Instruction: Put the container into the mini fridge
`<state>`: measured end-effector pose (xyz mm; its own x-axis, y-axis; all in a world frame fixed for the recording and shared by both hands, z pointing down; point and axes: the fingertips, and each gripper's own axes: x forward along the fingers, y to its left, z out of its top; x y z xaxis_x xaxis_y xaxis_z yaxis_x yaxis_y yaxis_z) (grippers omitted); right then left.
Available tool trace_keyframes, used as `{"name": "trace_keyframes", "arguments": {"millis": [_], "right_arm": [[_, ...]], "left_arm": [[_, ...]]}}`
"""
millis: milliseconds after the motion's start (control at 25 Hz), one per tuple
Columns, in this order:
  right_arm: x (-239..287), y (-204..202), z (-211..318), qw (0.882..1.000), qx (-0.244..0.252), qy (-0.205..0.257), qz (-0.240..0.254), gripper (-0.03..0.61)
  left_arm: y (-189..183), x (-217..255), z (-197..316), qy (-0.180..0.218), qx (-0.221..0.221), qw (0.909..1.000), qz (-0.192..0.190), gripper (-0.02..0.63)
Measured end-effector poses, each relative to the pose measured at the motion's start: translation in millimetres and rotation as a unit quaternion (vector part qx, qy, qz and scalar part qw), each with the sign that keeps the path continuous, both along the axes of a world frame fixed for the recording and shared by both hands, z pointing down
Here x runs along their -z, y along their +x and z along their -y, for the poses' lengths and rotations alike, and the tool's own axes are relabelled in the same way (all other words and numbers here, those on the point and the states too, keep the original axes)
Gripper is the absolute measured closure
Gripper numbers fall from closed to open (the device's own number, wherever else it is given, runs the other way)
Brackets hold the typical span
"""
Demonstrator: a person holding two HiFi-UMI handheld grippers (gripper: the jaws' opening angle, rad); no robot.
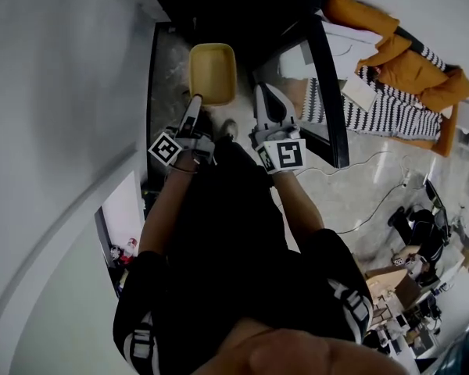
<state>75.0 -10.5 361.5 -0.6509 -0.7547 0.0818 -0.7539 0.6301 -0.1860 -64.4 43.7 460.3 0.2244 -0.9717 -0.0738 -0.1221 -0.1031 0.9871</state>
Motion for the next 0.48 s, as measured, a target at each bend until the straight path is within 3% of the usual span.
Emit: {"name": "trace_keyframes", "arguments": {"millis": [480], "right_arm": [[-24.1,0.7,41.4,1.0,-0.017,-0.004,-0.007,0.578]], "left_arm": [[-2.0,-45.6,53.2,-0.015,-0.011,0.9998,-0.005,0.387]]}}
